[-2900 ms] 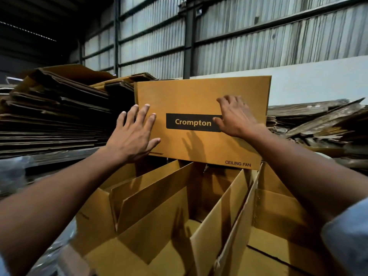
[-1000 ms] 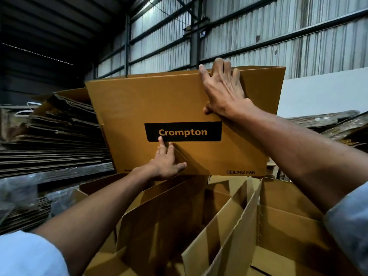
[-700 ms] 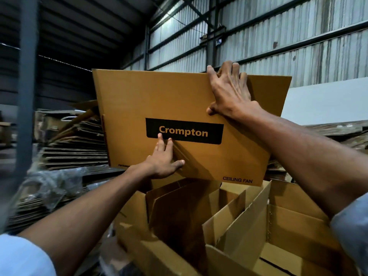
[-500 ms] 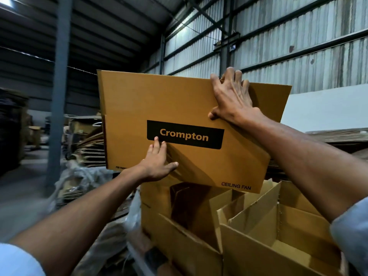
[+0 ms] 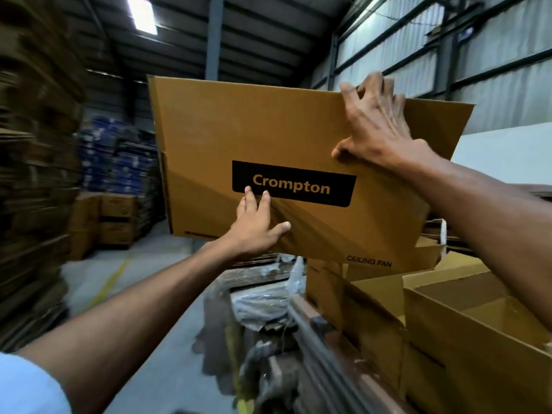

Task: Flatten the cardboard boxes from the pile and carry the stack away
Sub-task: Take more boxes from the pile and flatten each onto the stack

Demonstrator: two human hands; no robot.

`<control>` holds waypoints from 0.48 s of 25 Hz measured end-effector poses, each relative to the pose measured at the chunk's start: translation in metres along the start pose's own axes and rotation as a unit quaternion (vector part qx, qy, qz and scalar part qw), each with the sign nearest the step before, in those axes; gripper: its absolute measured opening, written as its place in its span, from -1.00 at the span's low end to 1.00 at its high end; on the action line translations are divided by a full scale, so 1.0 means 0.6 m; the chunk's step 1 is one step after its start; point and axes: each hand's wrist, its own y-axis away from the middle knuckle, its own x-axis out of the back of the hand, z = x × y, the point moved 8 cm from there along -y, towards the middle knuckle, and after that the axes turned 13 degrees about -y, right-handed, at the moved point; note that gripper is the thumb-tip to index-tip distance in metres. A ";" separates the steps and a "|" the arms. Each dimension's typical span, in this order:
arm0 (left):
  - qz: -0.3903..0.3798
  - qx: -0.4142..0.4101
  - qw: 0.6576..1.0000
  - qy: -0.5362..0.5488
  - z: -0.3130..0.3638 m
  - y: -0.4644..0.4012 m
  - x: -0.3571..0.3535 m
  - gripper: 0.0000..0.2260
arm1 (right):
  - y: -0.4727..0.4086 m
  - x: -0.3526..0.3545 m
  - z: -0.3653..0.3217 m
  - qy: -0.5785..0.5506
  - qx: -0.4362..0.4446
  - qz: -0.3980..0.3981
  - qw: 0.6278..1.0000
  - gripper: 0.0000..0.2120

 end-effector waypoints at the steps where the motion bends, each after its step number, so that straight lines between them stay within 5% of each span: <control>1: -0.002 0.023 1.000 0.001 -0.016 0.036 0.011 -0.22 | 0.009 0.002 -0.027 -0.017 0.007 -0.003 1.000 0.02; 12: -0.149 0.250 0.956 -0.026 -0.182 0.470 -0.028 -0.17 | 0.218 -0.054 -0.346 -0.180 0.067 -0.134 0.972 -0.09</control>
